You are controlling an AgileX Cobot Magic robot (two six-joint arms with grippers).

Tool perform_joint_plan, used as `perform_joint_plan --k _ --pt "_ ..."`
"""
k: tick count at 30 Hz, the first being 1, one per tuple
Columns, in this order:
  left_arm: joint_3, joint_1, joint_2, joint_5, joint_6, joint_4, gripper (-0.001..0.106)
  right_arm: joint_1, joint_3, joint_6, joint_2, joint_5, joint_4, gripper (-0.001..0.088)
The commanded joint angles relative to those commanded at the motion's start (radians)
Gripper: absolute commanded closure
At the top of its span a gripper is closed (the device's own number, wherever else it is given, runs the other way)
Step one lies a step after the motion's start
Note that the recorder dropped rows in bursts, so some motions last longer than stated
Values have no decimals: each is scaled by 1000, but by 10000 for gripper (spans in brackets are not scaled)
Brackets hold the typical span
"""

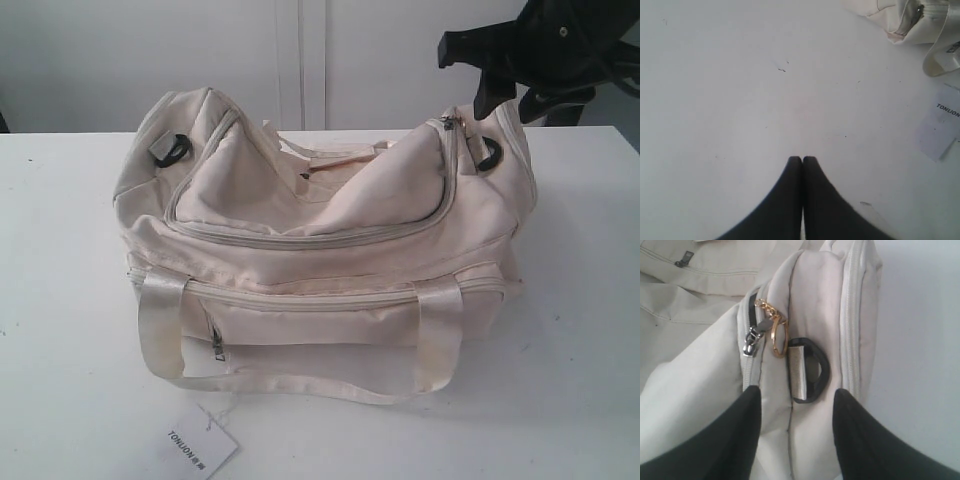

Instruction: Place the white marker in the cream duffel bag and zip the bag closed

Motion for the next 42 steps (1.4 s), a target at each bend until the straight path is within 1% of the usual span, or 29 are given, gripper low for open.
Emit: perform_joint_plan --k 6,10,14,17,19,21,22,23,24,25,26,27,29,31,37,42 --pt "0 0 0 0 0 0 1053 0 0 0 0 0 0 435" --pt "0 0 -7 -15 22 5 1053 0 0 0 0 -2 0 435" --pt "6 -4 -39 -139 -11 -13 1053 0 0 0 0 -4 0 435" --pt "74 -4 -89 -274 -28 -53 1053 0 0 0 0 -7 0 435" --pt "120 -4 -112 -314 -28 -73 1053 0 0 0 0 -7 0 435" --pt "221 -4 -163 -377 -28 -104 1053 0 0 0 0 -7 0 435" --pt "245 -7 -177 -390 -28 -112 1053 0 0 0 0 -7 0 435" --pt "287 -23 -202 -407 -30 -112 1053 0 0 0 0 -7 0 435" --pt "307 -36 -216 -412 -30 -114 1053 0 0 0 0 -7 0 435" --pt "344 -66 -249 -429 -30 -114 1053 0 0 0 0 -7 0 435" --pt "363 -83 -266 -443 -30 -114 1053 0 0 0 0 -7 0 435" --pt "403 -109 -296 -480 -30 -114 1053 0 0 0 0 -7 0 435" --pt "462 -135 -343 -547 -30 -114 1053 0 0 0 0 -7 0 435" --pt "506 -137 -372 -592 -30 -114 1053 0 0 0 0 -7 0 435" --pt "634 -137 -452 -659 -30 -114 1053 0 0 0 0 -7 0 435" --pt "734 -137 -519 -668 -30 -114 1053 0 0 0 0 -7 0 435"
